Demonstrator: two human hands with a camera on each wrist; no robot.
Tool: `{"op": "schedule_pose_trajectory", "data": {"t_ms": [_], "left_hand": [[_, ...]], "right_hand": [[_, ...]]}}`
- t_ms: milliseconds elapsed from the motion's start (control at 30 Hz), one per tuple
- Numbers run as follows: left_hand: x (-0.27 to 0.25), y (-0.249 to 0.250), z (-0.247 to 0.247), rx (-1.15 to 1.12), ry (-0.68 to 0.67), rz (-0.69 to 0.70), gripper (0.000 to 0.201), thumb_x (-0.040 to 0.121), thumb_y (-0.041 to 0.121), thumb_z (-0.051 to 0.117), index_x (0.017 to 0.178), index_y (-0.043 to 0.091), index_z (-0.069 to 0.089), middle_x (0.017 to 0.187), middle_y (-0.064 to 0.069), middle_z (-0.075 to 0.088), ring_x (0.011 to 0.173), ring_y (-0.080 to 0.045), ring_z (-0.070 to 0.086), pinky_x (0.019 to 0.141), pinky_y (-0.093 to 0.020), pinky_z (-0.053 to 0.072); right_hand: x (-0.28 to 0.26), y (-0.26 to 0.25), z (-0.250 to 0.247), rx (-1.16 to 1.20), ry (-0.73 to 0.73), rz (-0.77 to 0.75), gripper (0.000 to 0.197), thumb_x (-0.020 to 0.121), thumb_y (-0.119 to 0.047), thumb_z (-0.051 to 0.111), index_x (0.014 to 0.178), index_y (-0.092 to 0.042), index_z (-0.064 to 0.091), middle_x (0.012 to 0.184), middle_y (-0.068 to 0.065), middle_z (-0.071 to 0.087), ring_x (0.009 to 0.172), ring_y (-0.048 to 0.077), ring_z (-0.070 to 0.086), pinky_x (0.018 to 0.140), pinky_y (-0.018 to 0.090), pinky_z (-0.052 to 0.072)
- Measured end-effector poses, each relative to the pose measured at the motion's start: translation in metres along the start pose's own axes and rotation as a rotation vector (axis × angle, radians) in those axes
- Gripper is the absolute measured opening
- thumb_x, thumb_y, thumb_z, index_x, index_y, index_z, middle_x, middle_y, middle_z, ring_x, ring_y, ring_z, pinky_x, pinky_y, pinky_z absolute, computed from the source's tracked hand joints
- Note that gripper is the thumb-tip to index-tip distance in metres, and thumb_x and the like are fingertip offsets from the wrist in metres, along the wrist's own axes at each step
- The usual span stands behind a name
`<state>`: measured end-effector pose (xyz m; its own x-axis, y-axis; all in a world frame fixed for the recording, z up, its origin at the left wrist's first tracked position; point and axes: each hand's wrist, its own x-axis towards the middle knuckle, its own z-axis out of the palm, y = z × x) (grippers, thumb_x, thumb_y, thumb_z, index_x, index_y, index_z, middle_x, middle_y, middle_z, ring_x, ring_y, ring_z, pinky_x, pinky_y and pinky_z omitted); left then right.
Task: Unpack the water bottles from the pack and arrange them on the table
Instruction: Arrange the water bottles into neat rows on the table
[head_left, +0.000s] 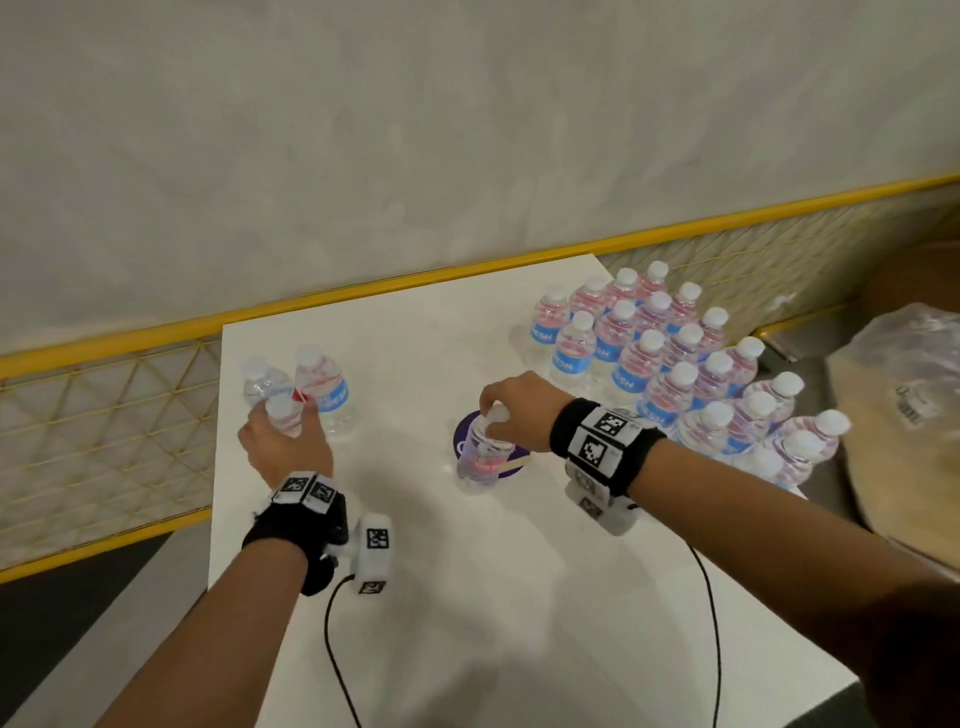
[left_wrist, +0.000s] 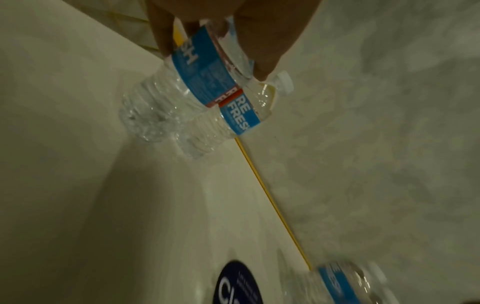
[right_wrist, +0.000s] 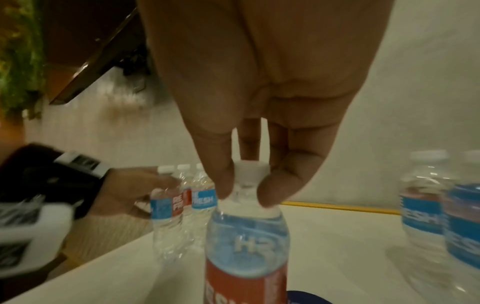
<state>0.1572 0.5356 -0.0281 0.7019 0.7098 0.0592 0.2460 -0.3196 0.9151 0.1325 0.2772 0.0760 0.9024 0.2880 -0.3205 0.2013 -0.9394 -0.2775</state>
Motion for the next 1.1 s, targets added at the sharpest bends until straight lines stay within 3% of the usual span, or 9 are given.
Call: {"op": "schedule_pose_trajectory", "data": {"t_ms": [67, 167, 333, 433, 500, 600, 700, 933, 1100], "left_hand": [[-0.016, -0.001, -0.004, -0.05, -0.027, 0.085, 0.052, 0.082, 0.021, 0.072, 0.126, 0.004, 0.052, 0.12, -0.021, 0.051, 0.111, -0.033, 0.053, 0.094, -0.037, 0.043], [-0.053, 0.006, -0.002, -0.184, -0.158, 0.123, 0.041, 0.084, 0.018, 0.07, 0.12, 0.007, 0.055, 0.113, -0.006, 0.052, 0.102, -0.016, 0.051, 0.086, -0.018, 0.039], [-0.106, 0.02, 0.019, -0.266, -0.475, 0.271, 0.032, 0.08, 0.01, 0.072, 0.107, 0.018, 0.057, 0.106, 0.002, 0.054, 0.092, -0.002, 0.053, 0.086, -0.02, 0.043], [-0.13, 0.023, 0.029, -0.271, -0.647, 0.361, 0.037, 0.078, 0.008, 0.074, 0.099, 0.031, 0.054, 0.104, 0.001, 0.056, 0.091, 0.013, 0.053, 0.081, -0.004, 0.04], [-0.143, 0.021, 0.033, -0.251, -0.725, 0.41, 0.035, 0.078, 0.016, 0.073, 0.098, 0.036, 0.053, 0.105, 0.002, 0.057, 0.093, 0.01, 0.054, 0.082, -0.004, 0.039], [-0.151, 0.02, 0.039, -0.193, -0.783, 0.474, 0.027, 0.078, 0.028, 0.067, 0.102, 0.03, 0.056, 0.106, 0.009, 0.055, 0.098, -0.003, 0.054, 0.087, -0.017, 0.043], [-0.151, 0.022, 0.039, -0.22, -0.797, 0.443, 0.026, 0.077, 0.029, 0.066, 0.101, 0.031, 0.056, 0.106, 0.008, 0.055, 0.098, -0.007, 0.056, 0.088, -0.022, 0.044], [-0.144, 0.019, 0.036, -0.234, -0.776, 0.421, 0.042, 0.079, 0.016, 0.073, 0.097, 0.045, 0.05, 0.107, 0.001, 0.058, 0.099, -0.012, 0.059, 0.09, -0.027, 0.047], [-0.147, 0.019, 0.036, -0.246, -0.785, 0.431, 0.027, 0.072, 0.043, 0.062, 0.096, 0.046, 0.05, 0.106, 0.004, 0.056, 0.099, -0.011, 0.058, 0.089, -0.026, 0.046]], "right_hand": [[-0.008, 0.015, -0.009, -0.011, -0.011, 0.017, 0.026, 0.088, -0.021, 0.057, 0.113, -0.015, 0.061, 0.111, 0.008, 0.062, 0.1, 0.024, 0.056, 0.073, 0.027, 0.038], [-0.014, 0.039, -0.022, -0.065, -0.038, 0.019, 0.025, 0.087, -0.013, 0.057, 0.111, -0.017, 0.063, 0.111, 0.008, 0.061, 0.101, 0.024, 0.055, 0.077, 0.028, 0.042], [-0.013, 0.076, -0.032, -0.218, -0.062, 0.044, 0.031, 0.087, -0.002, 0.051, 0.108, -0.019, 0.066, 0.108, 0.007, 0.051, 0.105, 0.028, 0.052, 0.075, 0.027, 0.036], [-0.018, 0.091, -0.032, -0.209, -0.056, 0.125, 0.027, 0.089, -0.017, 0.059, 0.114, -0.021, 0.063, 0.116, 0.009, 0.05, 0.109, 0.029, 0.051, 0.081, 0.029, 0.04], [-0.021, 0.1, -0.033, -0.152, 0.004, 0.19, 0.039, 0.087, -0.031, 0.063, 0.123, -0.02, 0.057, 0.122, 0.01, 0.053, 0.113, 0.028, 0.051, 0.091, 0.034, 0.041], [-0.021, 0.111, -0.036, -0.103, 0.092, 0.287, 0.049, 0.09, -0.035, 0.059, 0.132, -0.013, 0.051, 0.13, 0.012, 0.055, 0.119, 0.029, 0.051, 0.096, 0.034, 0.041], [-0.017, 0.114, -0.037, -0.134, 0.096, 0.323, 0.043, 0.092, -0.03, 0.057, 0.128, -0.007, 0.055, 0.129, 0.013, 0.057, 0.118, 0.029, 0.052, 0.096, 0.034, 0.041], [-0.012, 0.124, -0.041, -0.118, 0.139, 0.325, 0.036, 0.09, -0.006, 0.053, 0.125, -0.013, 0.059, 0.129, 0.009, 0.057, 0.121, 0.028, 0.05, 0.097, 0.033, 0.04], [-0.008, 0.13, -0.042, -0.113, 0.164, 0.33, 0.034, 0.089, -0.01, 0.056, 0.122, -0.014, 0.06, 0.124, 0.012, 0.059, 0.115, 0.03, 0.054, 0.093, 0.035, 0.044]]}}
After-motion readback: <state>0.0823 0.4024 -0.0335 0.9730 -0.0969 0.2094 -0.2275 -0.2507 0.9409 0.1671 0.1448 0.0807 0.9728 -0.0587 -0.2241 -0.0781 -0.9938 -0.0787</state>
